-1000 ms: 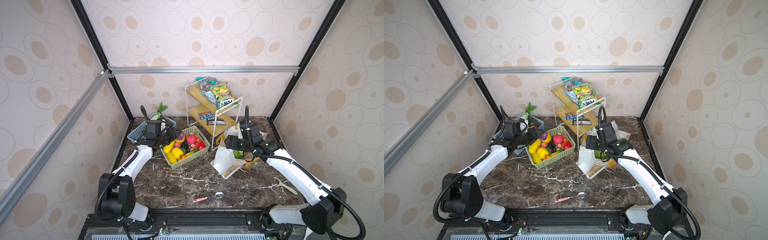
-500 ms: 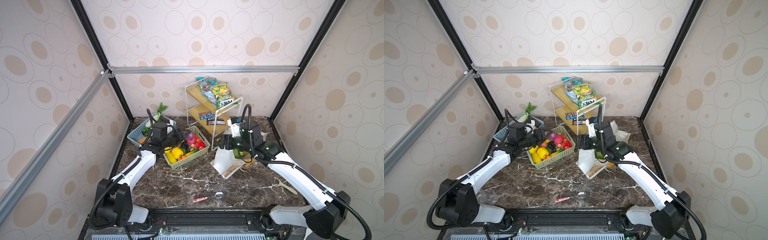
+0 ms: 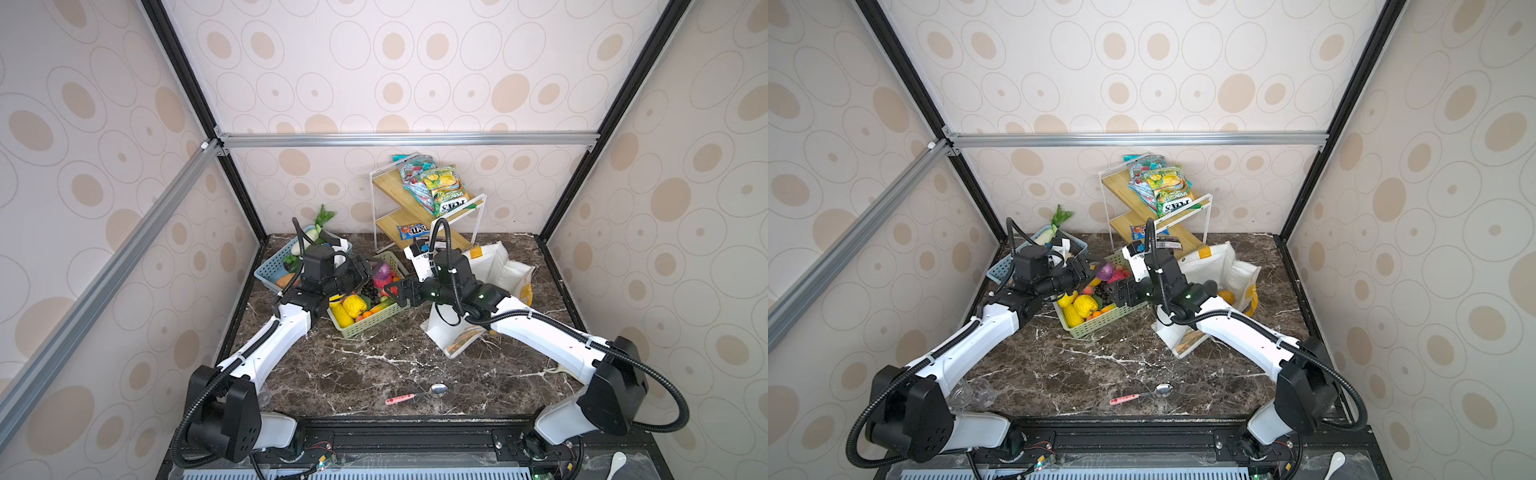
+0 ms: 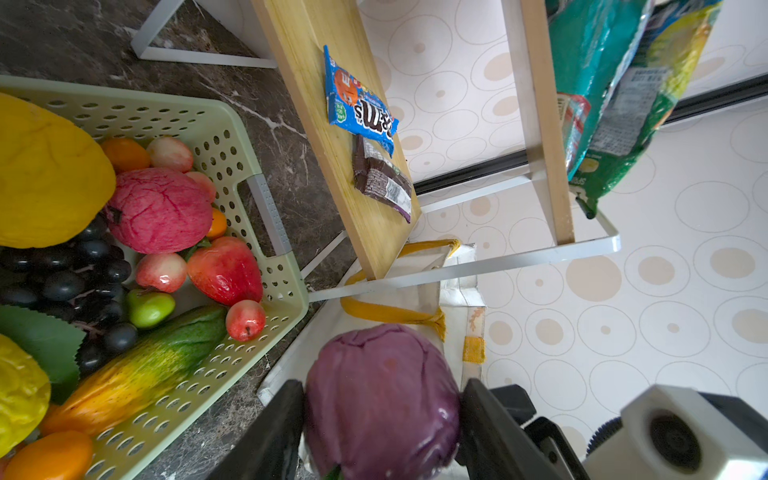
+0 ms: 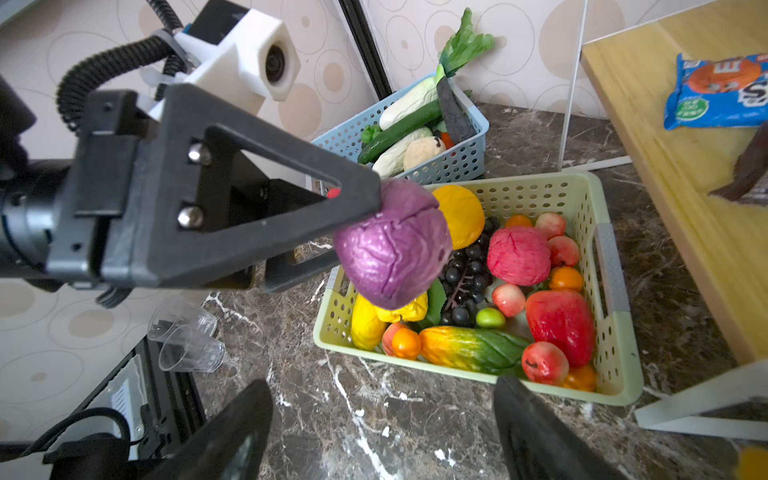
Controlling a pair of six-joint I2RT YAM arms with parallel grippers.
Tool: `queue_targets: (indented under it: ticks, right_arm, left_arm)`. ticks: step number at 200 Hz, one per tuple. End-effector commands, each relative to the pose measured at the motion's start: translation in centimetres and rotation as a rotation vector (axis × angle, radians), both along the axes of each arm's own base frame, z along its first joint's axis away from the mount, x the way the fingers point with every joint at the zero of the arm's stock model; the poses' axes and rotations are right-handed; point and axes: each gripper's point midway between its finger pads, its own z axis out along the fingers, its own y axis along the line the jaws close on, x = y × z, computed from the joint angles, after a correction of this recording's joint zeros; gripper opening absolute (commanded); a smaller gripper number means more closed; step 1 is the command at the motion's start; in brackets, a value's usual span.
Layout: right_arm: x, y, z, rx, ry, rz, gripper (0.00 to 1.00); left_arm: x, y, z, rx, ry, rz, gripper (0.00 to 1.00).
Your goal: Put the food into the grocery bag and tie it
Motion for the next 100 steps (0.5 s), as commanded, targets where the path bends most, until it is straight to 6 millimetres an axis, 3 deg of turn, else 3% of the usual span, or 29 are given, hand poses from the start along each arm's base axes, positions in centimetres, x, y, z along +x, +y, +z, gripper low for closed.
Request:
queue_targets:
  ticks: [1,100]
  right_arm:
    - [1.5,0.8,1.5,0.02,-0.078,-0.012,0.87]
    - [3.8,2.7,0.6,0.041,-0.083,-0.025,0.81]
  left_arm:
    - [-0.5,-0.3,0.4,-0.004,-0.015,-0.017,0.6]
    - [-0.8,-0.8,0.2,-0.005,-0.012,-0.04,0.6]
